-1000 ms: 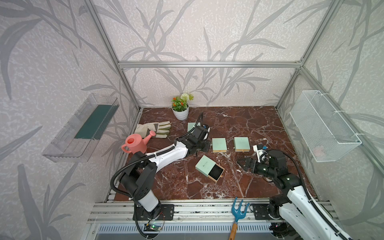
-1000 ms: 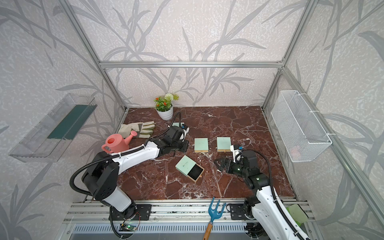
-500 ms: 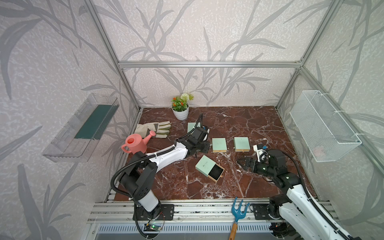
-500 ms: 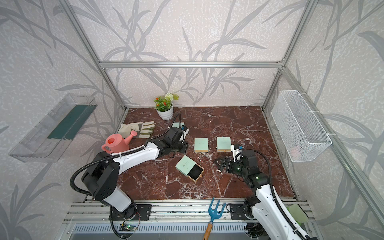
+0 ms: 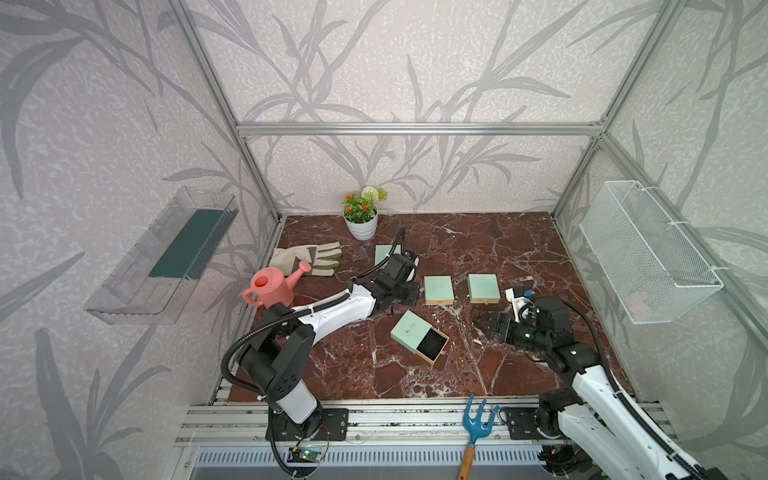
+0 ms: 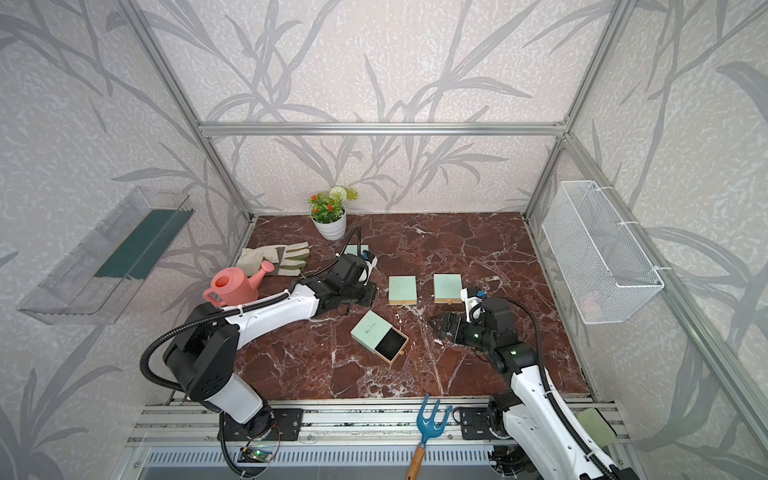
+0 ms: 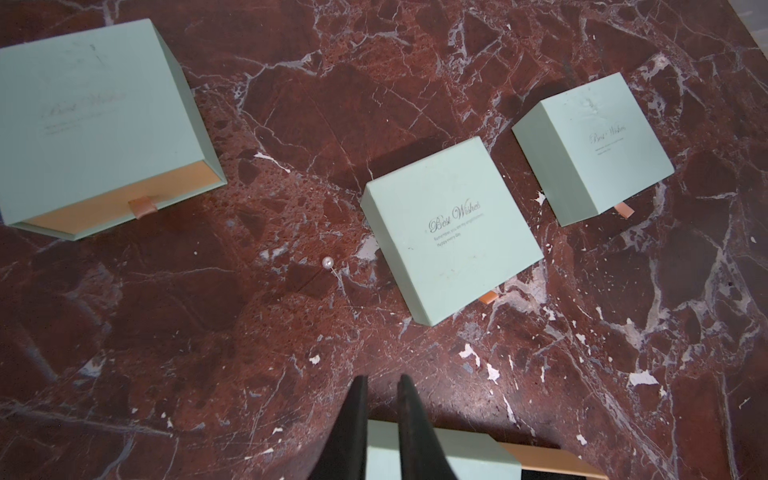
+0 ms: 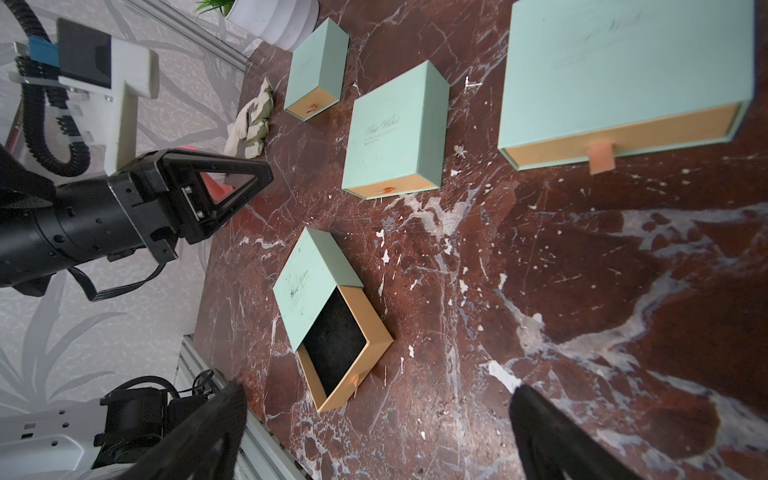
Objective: Take out the earrings from the drawer-style jewelry box
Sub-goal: Adjust the earring at the center of the board.
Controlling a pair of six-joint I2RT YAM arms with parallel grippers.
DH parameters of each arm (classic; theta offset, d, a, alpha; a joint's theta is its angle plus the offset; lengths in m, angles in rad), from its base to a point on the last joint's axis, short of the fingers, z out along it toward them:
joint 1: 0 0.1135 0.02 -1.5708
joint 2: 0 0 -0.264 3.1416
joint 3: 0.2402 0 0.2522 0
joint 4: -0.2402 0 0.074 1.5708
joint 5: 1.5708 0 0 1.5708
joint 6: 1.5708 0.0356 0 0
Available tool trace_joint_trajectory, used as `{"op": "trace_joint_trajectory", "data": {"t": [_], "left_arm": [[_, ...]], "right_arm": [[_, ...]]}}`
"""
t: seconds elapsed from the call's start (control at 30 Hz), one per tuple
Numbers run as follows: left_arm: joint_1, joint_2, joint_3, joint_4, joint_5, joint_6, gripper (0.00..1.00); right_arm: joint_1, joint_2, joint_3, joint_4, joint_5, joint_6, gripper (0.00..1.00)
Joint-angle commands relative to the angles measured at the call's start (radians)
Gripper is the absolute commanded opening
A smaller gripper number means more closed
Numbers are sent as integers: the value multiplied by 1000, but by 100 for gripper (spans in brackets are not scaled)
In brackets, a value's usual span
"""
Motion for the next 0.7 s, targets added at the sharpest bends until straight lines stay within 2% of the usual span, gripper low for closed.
{"op": "trace_joint_trajectory", "data": {"t": [0.0,0.5,0.67], "left_arm": [[4,-11,18,8,7,-7,17],[6,-5,25,7,7,-15,18],[8,-14,22,20,35,-42,20]], "right_arm": [[-2,4,35,12,7,-11,99],[-3,29,40,30,8,-15,98],[-3,54,69,7,49,-43,98]]}}
